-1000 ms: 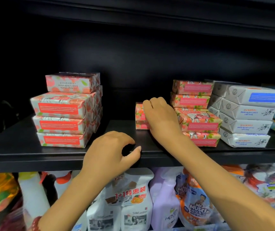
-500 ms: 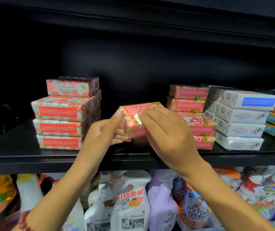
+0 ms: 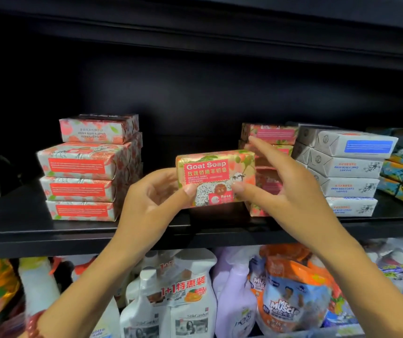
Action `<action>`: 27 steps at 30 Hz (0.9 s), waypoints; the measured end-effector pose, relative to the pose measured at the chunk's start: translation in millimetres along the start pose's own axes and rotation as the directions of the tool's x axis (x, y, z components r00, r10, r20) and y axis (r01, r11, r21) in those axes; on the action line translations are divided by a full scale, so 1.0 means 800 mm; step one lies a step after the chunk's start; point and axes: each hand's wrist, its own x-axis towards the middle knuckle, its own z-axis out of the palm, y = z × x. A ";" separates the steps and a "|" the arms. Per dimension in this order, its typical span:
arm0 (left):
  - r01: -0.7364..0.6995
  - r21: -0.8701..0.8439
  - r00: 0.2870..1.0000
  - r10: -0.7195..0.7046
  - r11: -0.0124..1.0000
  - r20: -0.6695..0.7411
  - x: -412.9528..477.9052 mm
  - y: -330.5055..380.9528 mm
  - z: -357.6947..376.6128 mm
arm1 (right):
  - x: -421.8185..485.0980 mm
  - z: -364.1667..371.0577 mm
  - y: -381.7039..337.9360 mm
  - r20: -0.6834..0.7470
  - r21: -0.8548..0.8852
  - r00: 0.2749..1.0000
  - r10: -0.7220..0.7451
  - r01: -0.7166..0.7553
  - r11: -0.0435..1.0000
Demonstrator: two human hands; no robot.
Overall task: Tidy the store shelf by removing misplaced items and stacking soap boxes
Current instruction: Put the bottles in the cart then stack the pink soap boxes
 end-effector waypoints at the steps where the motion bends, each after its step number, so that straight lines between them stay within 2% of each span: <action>1: -0.041 0.014 0.998 0.040 0.999 0.046 0.001 -0.001 0.000 | 0.001 -0.004 0.002 0.040 0.057 0.999 0.028 -0.031 0.998; 4: -0.110 0.003 0.983 0.108 0.994 0.149 0.002 0.000 0.000 | -0.001 -0.008 0.003 0.018 0.167 0.999 0.035 -0.037 0.985; 6: -0.117 -0.010 0.977 0.117 0.993 0.177 0.004 0.000 0.000 | -0.005 -0.004 0.002 -0.059 0.205 0.998 -0.024 0.035 0.978; 8: -0.067 -0.029 0.981 0.071 0.997 0.179 0.007 -0.003 -0.002 | -0.010 0.003 0.001 -0.143 0.113 0.980 -0.138 0.155 0.981; 11: 0.061 0.015 0.985 -0.063 0.998 0.163 0.013 -0.007 -0.003 | -0.014 0.015 0.004 -0.217 -0.119 0.910 -0.353 0.334 0.935; 13: 0.098 -0.006 0.973 -0.095 0.995 0.210 0.015 -0.007 -0.003 | -0.014 0.019 0.009 -0.244 -0.149 0.881 -0.404 0.378 0.914; 15: 0.080 -0.012 0.963 -0.074 0.997 0.259 0.014 -0.004 -0.002 | -0.014 0.022 0.014 -0.244 -0.144 0.887 -0.391 0.366 0.919; 18: 0.000 0.016 0.975 -0.003 1.000 0.222 0.010 -0.003 -0.004 | -0.014 0.022 0.022 -0.142 -0.136 0.928 -0.345 0.327 0.935; 21: -0.129 0.094 0.976 0.110 0.987 0.189 0.009 -0.002 -0.004 | -0.014 0.012 0.022 0.026 -0.015 0.988 -0.155 0.155 0.988; 23: -0.201 0.164 0.966 0.168 0.966 0.196 0.009 -0.003 -0.004 | -0.012 0.005 0.018 0.118 0.096 0.993 -0.010 -0.002 0.995; 25: -0.250 0.223 0.957 0.206 0.942 0.203 0.009 -0.007 -0.003 | -0.010 0.003 0.017 0.126 0.155 0.990 0.059 -0.078 0.985; 27: -0.294 0.259 0.947 0.244 0.920 0.207 0.008 -0.009 0.001 | -0.005 0.002 0.016 0.115 0.130 0.991 0.074 -0.089 0.988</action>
